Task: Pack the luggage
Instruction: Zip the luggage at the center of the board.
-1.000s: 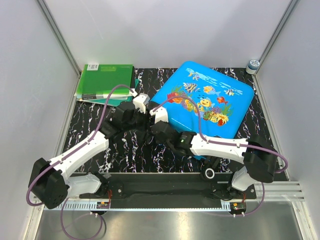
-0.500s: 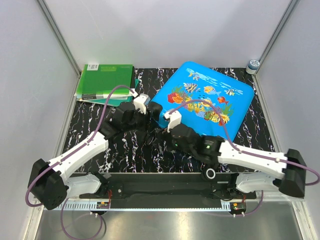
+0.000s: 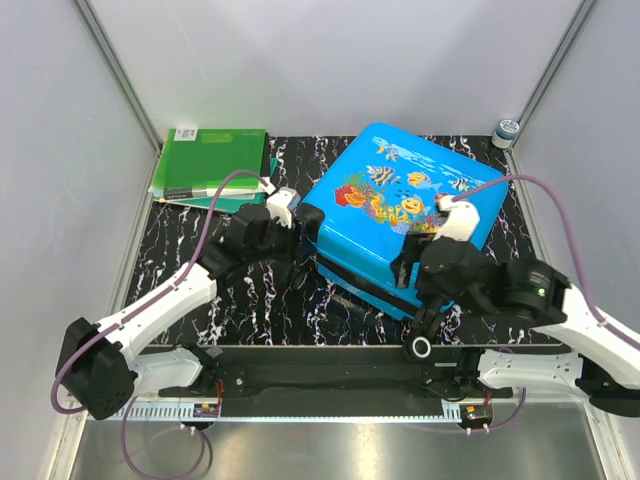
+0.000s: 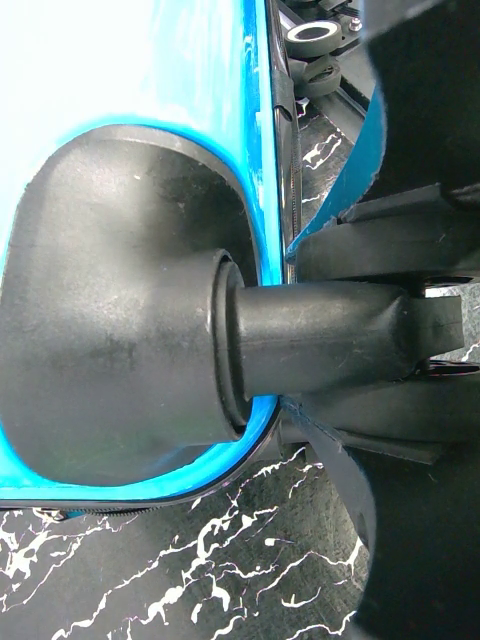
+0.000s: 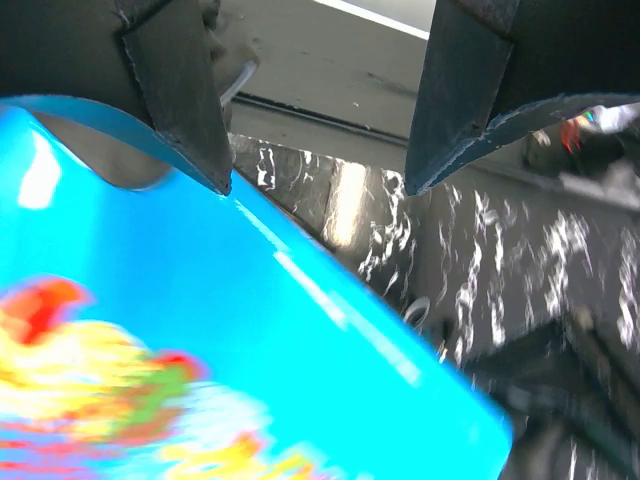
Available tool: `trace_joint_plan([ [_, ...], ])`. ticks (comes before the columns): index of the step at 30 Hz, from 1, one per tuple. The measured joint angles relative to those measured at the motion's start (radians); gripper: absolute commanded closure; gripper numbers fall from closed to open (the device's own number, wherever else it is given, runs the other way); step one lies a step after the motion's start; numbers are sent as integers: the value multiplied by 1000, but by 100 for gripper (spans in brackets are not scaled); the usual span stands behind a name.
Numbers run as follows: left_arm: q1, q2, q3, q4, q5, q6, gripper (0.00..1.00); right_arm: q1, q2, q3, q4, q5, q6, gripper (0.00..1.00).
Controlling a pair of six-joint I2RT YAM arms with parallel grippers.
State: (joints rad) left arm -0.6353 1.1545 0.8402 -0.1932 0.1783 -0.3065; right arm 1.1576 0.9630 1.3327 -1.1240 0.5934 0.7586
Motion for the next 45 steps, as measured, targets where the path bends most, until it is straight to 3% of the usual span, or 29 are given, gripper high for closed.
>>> trace_joint_plan([
  [5,2,0,0,-1,-2,0,100,0,11,118,-137,95,196,24],
  [13,6,0,0,-1,-1,0,100,0,24,-3,-206,59,383,24],
  [29,64,18,-16,31,36,14,100,-33,-93,-127,-187,-47,480,23],
  [45,154,78,5,90,86,36,100,-35,-103,-201,-209,-111,533,20],
])
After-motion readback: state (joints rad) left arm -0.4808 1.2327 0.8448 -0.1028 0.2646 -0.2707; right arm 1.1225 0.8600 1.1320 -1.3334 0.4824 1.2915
